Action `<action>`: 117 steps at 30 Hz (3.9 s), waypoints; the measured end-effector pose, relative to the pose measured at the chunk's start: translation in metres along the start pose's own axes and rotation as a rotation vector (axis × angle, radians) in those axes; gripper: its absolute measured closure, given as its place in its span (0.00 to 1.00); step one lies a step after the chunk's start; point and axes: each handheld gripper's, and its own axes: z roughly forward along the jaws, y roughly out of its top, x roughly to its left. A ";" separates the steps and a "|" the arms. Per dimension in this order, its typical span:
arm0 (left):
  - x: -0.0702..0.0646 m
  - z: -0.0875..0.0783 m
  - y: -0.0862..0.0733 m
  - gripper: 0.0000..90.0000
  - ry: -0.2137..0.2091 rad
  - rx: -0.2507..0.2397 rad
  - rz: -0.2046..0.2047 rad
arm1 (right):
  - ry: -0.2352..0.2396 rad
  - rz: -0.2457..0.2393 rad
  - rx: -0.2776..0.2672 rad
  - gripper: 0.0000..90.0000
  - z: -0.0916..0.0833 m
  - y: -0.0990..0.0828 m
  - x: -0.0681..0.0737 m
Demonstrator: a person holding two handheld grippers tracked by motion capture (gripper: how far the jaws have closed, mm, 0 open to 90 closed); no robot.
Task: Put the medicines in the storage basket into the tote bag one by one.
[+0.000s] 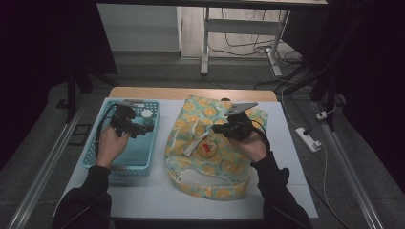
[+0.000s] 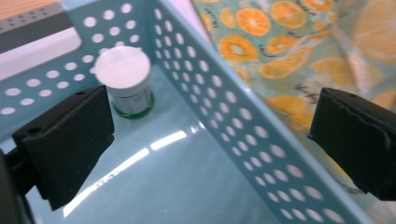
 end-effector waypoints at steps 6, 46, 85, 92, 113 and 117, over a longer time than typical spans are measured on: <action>0.014 0.012 0.005 0.00 0.038 0.013 -0.019 | -0.001 -0.002 -0.001 1.00 0.000 0.000 0.000; 0.045 0.064 0.027 0.43 0.107 0.172 -0.097 | -0.005 -0.007 -0.007 1.00 -0.002 0.001 -0.001; 0.017 -0.002 0.030 0.56 0.078 0.125 -0.045 | -0.013 0.006 -0.021 1.00 -0.003 0.000 -0.002; 0.004 -0.019 0.028 0.56 0.052 0.111 -0.004 | -0.010 0.003 -0.014 1.00 -0.001 0.000 -0.001; -0.054 -0.042 0.020 0.56 -0.068 0.082 0.115 | -0.008 -0.003 -0.013 1.00 -0.001 0.001 0.000; -0.066 -0.043 0.018 0.56 -0.093 0.078 0.137 | -0.008 -0.003 -0.014 1.00 -0.002 0.001 0.000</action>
